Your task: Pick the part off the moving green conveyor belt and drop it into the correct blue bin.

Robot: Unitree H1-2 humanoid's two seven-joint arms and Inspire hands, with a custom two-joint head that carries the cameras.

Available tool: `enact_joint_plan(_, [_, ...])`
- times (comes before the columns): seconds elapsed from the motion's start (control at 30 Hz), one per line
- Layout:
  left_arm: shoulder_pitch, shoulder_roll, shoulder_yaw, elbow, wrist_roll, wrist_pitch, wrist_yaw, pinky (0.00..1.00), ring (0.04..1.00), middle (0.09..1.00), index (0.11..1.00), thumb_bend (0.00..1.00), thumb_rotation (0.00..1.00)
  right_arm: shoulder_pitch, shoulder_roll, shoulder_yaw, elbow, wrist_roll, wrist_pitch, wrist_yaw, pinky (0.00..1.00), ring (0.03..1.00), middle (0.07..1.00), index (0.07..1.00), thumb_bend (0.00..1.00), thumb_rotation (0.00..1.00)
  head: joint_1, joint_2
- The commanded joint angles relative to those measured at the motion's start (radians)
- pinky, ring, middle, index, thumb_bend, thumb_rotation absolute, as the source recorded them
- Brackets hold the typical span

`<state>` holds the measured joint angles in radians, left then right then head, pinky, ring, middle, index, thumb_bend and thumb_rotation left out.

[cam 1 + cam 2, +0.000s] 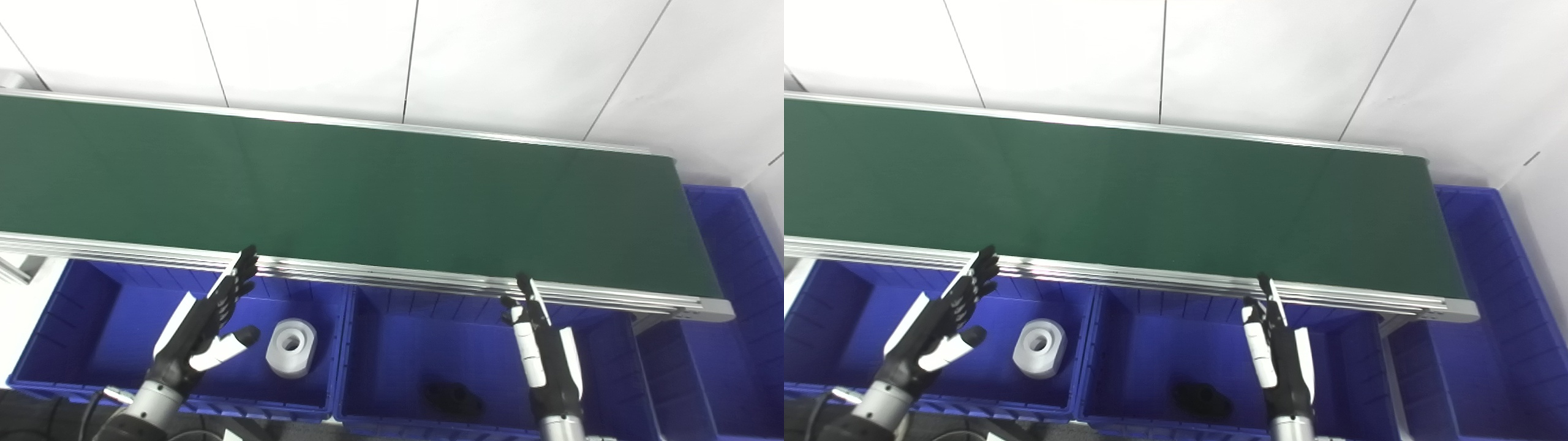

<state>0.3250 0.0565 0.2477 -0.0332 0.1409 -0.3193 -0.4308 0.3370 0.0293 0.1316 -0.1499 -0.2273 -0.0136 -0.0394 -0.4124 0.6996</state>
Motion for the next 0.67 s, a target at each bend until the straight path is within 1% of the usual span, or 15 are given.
enact_joint_plan(0.0, [-0.049, 0.022, -0.026, 0.002, 0.054, -0.149, 0.125, 1.0, 1.0, 1.0, 1.0, 0.79, 0.74, -0.024, 0.032, 0.019, -0.026, -0.029, -0.125, -0.044, 0.85, 0.895, 0.981, 0.966, 0.75, 0.99, -0.004, -0.001])
enact_joint_plan(0.1, [-0.051, 0.033, -0.062, 0.019, 0.076, -0.15, 0.204, 1.0, 1.0, 1.0, 1.0, 0.79, 0.74, -0.021, 0.043, 0.022, -0.008, -0.049, -0.143, -0.073, 0.84, 0.885, 0.97, 0.955, 0.75, 0.98, -0.02, -0.011])
enact_joint_plan(0.2, [-0.05, 0.046, -0.102, 0.021, 0.075, -0.15, 0.262, 1.0, 1.0, 1.0, 1.0, 0.78, 0.74, -0.018, 0.044, 0.023, 0.001, -0.06, -0.16, -0.084, 0.83, 0.884, 0.971, 0.953, 0.74, 0.98, -0.025, -0.016])
enact_joint_plan(0.3, [-0.052, 0.04, -0.14, 0.008, 0.098, -0.15, 0.322, 1.0, 1.0, 1.0, 1.0, 0.76, 0.75, -0.014, 0.04, 0.02, 0.008, -0.063, -0.175, -0.088, 0.83, 0.883, 0.975, 0.951, 0.72, 0.98, -0.032, -0.025])
enact_joint_plan(0.47, [-0.057, 0.038, -0.186, 0.003, 0.102, -0.15, 0.392, 1.0, 1.0, 1.0, 1.0, 0.76, 0.77, 0.002, 0.038, 0.021, 0.01, -0.059, -0.181, -0.097, 0.84, 0.888, 0.984, 0.954, 0.71, 0.98, -0.038, -0.045])
enact_joint_plan(0.53, [-0.057, 0.045, -0.204, 0.007, 0.104, -0.15, 0.411, 1.0, 1.0, 1.0, 1.0, 0.75, 0.77, 0.007, 0.037, 0.019, 0.014, -0.054, -0.189, -0.1, 0.84, 0.894, 0.991, 0.956, 0.7, 0.98, -0.039, -0.062])
enact_joint_plan(0.63, [-0.06, 0.057, -0.23, 0.017, 0.105, -0.15, 0.43, 1.0, 1.0, 1.0, 1.0, 0.74, 0.78, 0.011, 0.036, 0.015, 0.022, -0.047, -0.206, -0.106, 0.85, 0.902, 0.998, 0.962, 0.68, 0.98, -0.045, -0.076])
